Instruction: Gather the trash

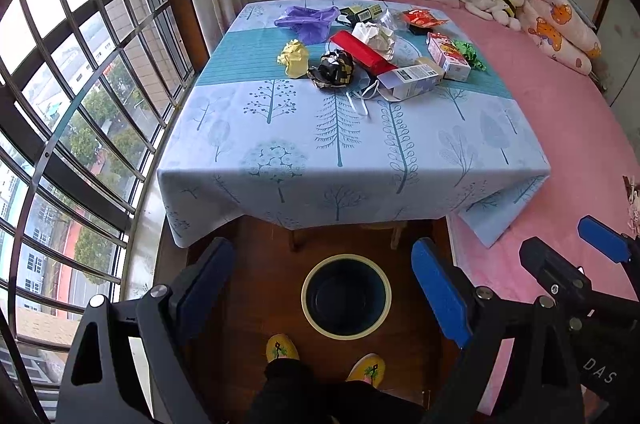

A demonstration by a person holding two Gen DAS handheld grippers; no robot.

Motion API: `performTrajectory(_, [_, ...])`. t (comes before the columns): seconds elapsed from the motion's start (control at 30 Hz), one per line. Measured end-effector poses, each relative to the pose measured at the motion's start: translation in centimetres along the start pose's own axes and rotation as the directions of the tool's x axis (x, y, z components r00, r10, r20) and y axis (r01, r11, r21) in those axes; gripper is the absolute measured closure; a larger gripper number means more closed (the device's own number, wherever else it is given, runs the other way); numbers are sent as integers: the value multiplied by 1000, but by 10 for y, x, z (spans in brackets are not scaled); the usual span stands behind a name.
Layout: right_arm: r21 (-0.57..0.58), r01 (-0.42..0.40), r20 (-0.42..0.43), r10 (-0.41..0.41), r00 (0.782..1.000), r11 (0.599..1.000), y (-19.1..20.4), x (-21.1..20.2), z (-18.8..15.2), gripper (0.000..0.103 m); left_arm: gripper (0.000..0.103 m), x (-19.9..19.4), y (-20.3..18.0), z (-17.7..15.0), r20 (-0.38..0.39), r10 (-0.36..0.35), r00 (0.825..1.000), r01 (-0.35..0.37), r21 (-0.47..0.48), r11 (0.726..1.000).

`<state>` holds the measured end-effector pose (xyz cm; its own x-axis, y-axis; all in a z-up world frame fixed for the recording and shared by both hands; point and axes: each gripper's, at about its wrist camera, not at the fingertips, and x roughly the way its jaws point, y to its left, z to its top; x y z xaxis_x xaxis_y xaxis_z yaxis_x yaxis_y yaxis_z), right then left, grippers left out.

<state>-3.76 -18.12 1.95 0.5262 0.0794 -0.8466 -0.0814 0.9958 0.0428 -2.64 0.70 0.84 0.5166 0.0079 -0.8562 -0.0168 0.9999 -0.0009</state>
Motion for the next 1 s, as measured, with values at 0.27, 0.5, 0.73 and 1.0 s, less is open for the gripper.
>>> performTrajectory(0.27, [1, 3, 2, -3, 1000, 1000, 1, -1, 1, 18, 13, 0, 0, 0, -2, 4, 1000, -4, -4, 1000])
performTrajectory(0.5, [1, 1, 3, -1, 1000, 1000, 0, -1, 1, 18, 13, -2, 2, 2, 2, -3, 1000, 3, -7, 1000])
performTrajectory(0.73, [1, 0, 4, 0, 1000, 1000, 0, -1, 1, 18, 13, -1, 3, 3, 8, -2, 1000, 2, -11, 1000])
performTrajectory(1.0, [1, -1, 4, 1, 1000, 1000, 0, -1, 1, 18, 13, -2, 4, 3, 12, 1, 1000, -1, -12, 1000])
